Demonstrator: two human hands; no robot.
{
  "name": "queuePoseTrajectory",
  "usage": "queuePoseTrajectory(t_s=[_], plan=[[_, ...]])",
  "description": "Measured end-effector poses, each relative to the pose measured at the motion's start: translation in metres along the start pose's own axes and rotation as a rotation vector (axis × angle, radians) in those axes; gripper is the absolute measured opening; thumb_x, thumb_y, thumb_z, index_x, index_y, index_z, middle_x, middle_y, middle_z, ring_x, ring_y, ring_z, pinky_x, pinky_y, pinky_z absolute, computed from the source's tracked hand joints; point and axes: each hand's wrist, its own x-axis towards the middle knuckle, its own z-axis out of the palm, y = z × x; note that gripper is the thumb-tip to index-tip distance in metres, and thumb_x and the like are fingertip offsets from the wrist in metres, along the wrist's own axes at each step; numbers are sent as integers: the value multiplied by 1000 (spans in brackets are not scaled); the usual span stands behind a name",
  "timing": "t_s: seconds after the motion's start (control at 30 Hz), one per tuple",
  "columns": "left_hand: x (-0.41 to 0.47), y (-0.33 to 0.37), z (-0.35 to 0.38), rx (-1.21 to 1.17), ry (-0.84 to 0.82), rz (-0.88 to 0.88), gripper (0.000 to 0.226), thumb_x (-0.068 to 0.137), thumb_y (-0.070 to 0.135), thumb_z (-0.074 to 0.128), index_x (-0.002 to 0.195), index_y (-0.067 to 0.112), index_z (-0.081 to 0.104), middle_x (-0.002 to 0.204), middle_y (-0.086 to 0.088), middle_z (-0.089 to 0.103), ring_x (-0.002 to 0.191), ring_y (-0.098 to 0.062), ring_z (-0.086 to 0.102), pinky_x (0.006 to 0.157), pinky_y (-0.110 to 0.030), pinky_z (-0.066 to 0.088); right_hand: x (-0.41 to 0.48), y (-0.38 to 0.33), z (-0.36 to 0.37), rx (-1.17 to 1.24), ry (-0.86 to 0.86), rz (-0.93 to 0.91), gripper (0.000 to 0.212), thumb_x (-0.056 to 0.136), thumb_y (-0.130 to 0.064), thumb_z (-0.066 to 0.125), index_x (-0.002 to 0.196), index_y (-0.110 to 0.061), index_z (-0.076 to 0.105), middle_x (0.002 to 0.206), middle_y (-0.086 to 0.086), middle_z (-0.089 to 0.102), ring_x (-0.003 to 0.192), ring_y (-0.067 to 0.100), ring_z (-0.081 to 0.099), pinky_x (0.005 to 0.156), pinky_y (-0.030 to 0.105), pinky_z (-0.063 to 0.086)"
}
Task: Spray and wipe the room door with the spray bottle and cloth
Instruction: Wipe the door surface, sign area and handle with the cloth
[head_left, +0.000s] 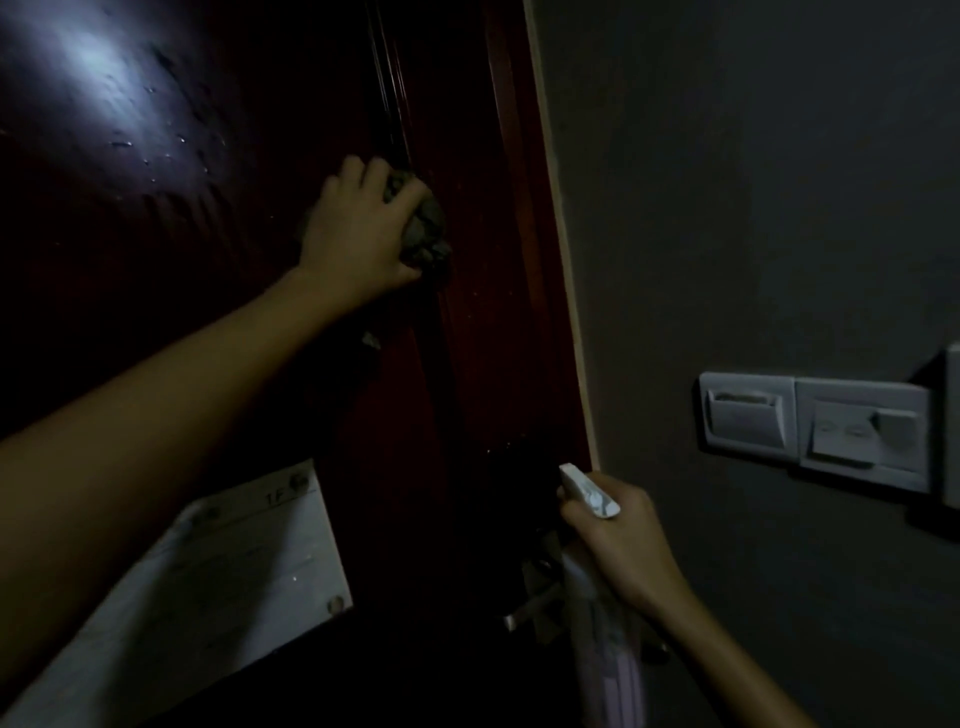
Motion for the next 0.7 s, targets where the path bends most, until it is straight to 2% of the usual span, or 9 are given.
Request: queuePoseTrajectory(t_s=[0.13, 0.23, 0.37, 0.47, 0.6, 0.7], plan=[[-41, 52, 30, 12, -101, 152, 78, 70, 49, 75, 135, 21, 41, 130, -17, 44, 115, -37, 41, 88, -44, 39, -10, 5, 1, -23, 14, 11, 27, 81, -10, 63, 59, -6, 48, 54, -2, 50, 53, 10, 46, 52, 33, 37], [-76, 77, 49, -8, -156, 225, 77, 70, 49, 75, 135, 22, 43, 131, -14, 45, 116, -34, 41, 90, -44, 39, -16, 9, -2, -16, 16, 26, 23, 75, -18, 60, 59, -5, 50, 54, -2, 52, 53, 10, 49, 52, 33, 39], [-107, 94, 67, -12, -216, 357, 78, 63, 48, 79, 130, 21, 50, 123, -14, 52, 107, -33, 48, 81, -43, 45, -27, 18, -3, -24, 19, 57, 25, 73, -23, 60, 58, -6, 50, 54, -2, 52, 53, 9, 49, 52, 31, 39], [-119, 105, 74, -10, -258, 420, 76, 62, 50, 78, 128, 22, 51, 119, -12, 53, 104, -31, 47, 79, -41, 45, -32, 26, -3, -36, 7, 83, 23, 79, -18, 64, 59, -10, 54, 54, -2, 56, 54, 6, 52, 53, 28, 41], [-101, 103, 66, -6, -214, 410, 74, 62, 45, 80, 127, 22, 54, 117, -12, 55, 103, -30, 48, 78, -40, 45, -28, 36, -1, -26, -1, 111, 28, 83, -4, 65, 59, -6, 51, 55, -1, 53, 55, 9, 50, 55, 32, 38], [-47, 77, 46, 10, -103, 290, 76, 65, 42, 81, 131, 20, 51, 123, -16, 52, 108, -34, 47, 83, -43, 43, -14, 30, 1, 18, -17, 112, 25, 84, -3, 65, 62, 0, 53, 54, -1, 52, 55, 10, 50, 55, 31, 39]])
